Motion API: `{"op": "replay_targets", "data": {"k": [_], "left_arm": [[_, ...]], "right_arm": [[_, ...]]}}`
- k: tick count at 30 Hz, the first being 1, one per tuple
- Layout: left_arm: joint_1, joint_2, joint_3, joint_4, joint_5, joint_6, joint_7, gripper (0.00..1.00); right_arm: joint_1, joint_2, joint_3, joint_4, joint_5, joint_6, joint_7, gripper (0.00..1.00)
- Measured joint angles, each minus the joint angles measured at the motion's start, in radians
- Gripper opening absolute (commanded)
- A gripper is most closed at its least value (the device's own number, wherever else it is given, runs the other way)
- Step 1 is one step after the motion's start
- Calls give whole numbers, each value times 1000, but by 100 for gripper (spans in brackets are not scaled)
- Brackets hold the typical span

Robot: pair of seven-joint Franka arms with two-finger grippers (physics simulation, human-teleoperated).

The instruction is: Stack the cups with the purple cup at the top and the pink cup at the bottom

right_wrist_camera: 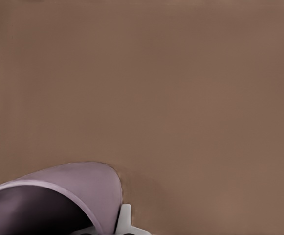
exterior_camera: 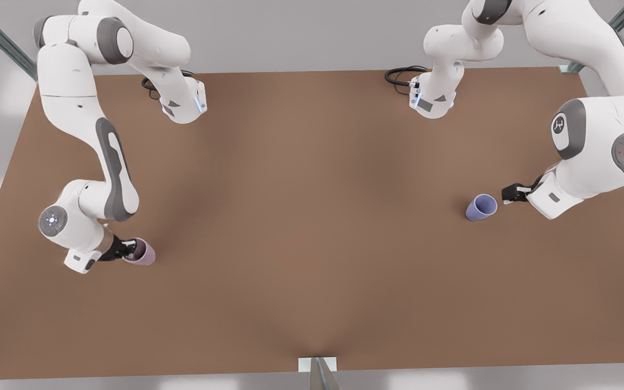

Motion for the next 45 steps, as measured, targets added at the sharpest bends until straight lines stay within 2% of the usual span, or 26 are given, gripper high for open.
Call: {"op": "replay_targets", "data": {"k": [2,6,8,13,17,19,24,29,33,39,40,42,45], "left_arm": [[1,0,2,0,0,0,0,100],[1,1,3,0,0,-1,0,100],[1,1,3,0,0,-1,0,100],[1,6,3,-1,0,-2,1,100],[2,8,3,-1,0,-4,1,100],[2,9,3,-1,0,-5,1,100],[0,25,21,-22,-2,3,1,100],[2,19,55,-122,-18,57,2,100],[2,-67,81,-395,-27,183,3,100],[-2,-86,111,-602,-30,386,4,100],[0,-87,115,-627,-30,414,5,100],[-1,-84,132,-658,-31,462,6,100],[-1,-77,156,-708,-31,529,8,100]], "right_arm": [[43,-40,40,0,9,-37,26,21],[79,-64,240,19,18,-101,139,21],[168,-31,292,85,20,-121,227,21],[447,194,306,463,5,-204,487,21],[671,471,286,851,-69,-290,710,21],[730,550,277,947,-104,-322,819,21],[763,590,213,981,-158,-387,1056,21],[771,601,203,981,-183,-416,1237,21],[768,619,208,986,-188,-421,1350,21],[768,635,212,985,-189,-394,1480,21],[768,636,212,985,-190,-390,1497,25],[767,636,214,984,-191,-379,1530,40],[767,647,214,983,-192,-362,1573,43]]}}
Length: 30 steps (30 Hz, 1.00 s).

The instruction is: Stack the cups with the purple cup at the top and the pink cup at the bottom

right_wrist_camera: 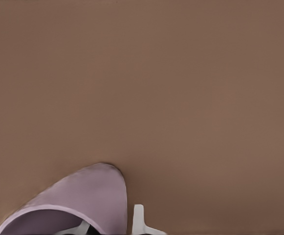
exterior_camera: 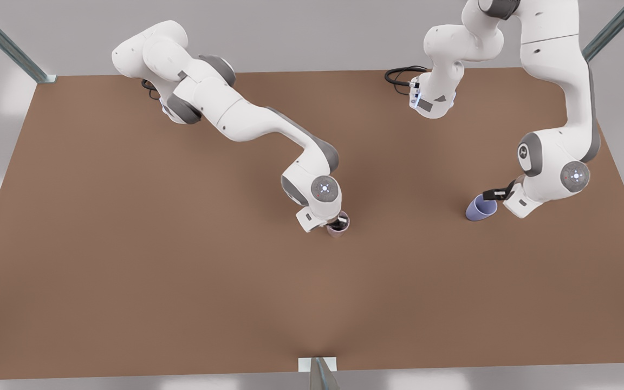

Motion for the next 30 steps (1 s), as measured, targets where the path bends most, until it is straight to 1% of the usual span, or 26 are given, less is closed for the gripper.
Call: {"op": "replay_targets", "data": {"k": [6,9,15,18,19,20,21,22,23,24,25,26,28,29,30], "left_arm": [[0,11,35,-87,0,111,4,100],[0,23,52,-100,0,149,6,100],[1,64,65,-102,-1,195,9,100],[1,81,65,-102,-3,209,10,100],[1,86,65,-102,-10,212,10,99],[1,93,65,-102,-23,214,11,95],[1,101,65,-102,-33,216,11,87],[1,108,65,-102,-40,218,11,77],[1,114,65,-102,-46,220,11,69],[1,117,65,-102,-51,221,12,69],[1,121,64,-101,-54,222,12,67],[1,124,64,-102,-57,223,12,67],[2,127,64,-101,-61,225,13,64],[2,127,64,-102,-63,226,13,64],[2,128,64,-102,-64,226,13,59]], "right_arm": [[-2,17,-4,1,-1,13,67,44],[2,8,-10,-2,0,13,92,45],[0,-38,-12,-4,8,-7,130,46],[-12,-96,-10,-14,10,-38,139,47],[-34,-155,-8,-58,12,-50,138,51],[-64,-248,-9,-142,13,-60,130,57],[-105,-366,-8,-229,22,-72,117,86],[-140,-469,-10,-284,34,-88,103,100],[-194,-588,-11,-374,44,-106,81,100],[-271,-725,-13,-490,50,-125,49,100],[-377,-830,-14,-565,57,-155,10,100],[-498,-894,-14,-600,63,-196,-36,100],[-730,-936,-25,-616,69,-278,-146,100],[-807,-933,-33,-590,73,-325,-200,100],[-840,-914,-48,-549,75,-371,-251,100]]}}
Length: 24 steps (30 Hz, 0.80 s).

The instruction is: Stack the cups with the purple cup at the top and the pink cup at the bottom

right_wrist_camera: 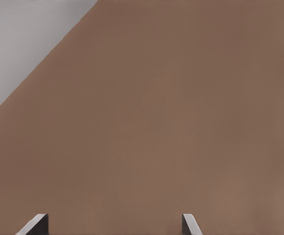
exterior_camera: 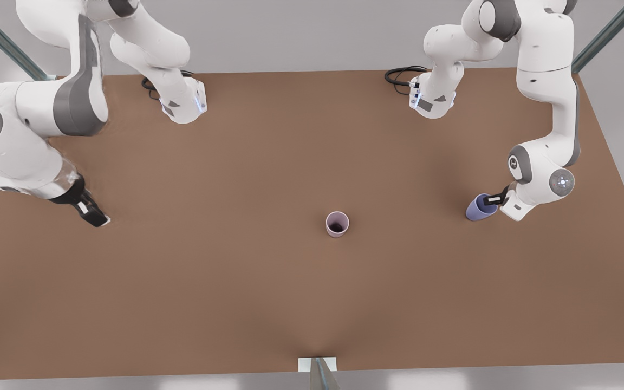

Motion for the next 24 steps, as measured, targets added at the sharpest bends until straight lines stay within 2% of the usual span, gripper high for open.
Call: {"op": "replay_targets", "data": {"k": [3,8,9,11,15,20,24], "left_arm": [[0,5,-1,0,-8,1,0,51],[-1,7,-13,3,-26,2,1,49],[-1,7,-16,3,-31,2,1,48],[-1,7,-19,3,-39,3,0,39],[-1,7,-21,3,-48,3,0,34],[-1,7,-21,5,-49,3,-1,22],[-5,8,-20,19,-47,2,-6,21]], "right_arm": [[10,8,-17,37,5,-97,-140,100],[102,-45,-120,-52,10,-114,-329,100],[105,-45,-124,-49,11,-115,-361,100],[110,-46,-127,-35,9,-117,-420,100],[115,-17,-128,6,8,-119,-519,100],[112,-13,-128,13,5,-116,-615,100],[104,-14,-133,14,10,-117,-675,100]]}}
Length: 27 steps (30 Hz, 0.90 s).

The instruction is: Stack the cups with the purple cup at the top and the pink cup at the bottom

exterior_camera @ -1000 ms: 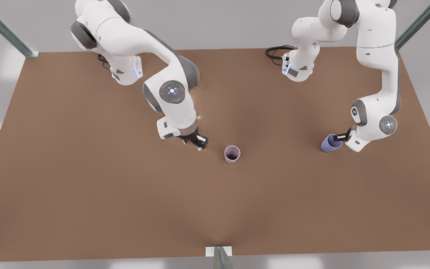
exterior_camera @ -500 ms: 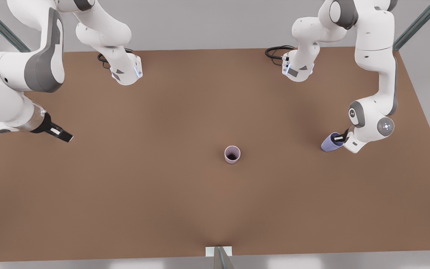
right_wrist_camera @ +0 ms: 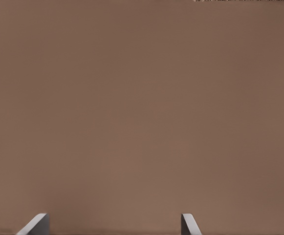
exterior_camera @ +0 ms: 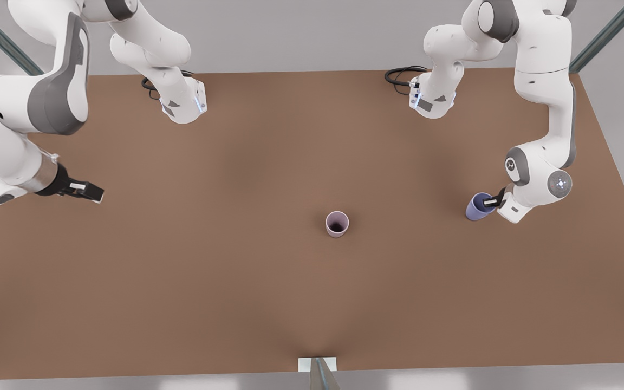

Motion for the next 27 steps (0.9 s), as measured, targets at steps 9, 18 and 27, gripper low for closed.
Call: {"op": "replay_targets", "data": {"k": [9,18,27], "left_arm": [[-60,-61,-100,205,1,-138,-25,21],[-72,-61,-509,359,1,-269,-260,21],[-172,100,-603,580,4,-297,-583,21]], "right_arm": [[-9,11,-3,25,1,0,-94,100],[-11,17,-3,31,2,5,-151,100],[-11,20,-3,31,2,8,-185,100]]}}
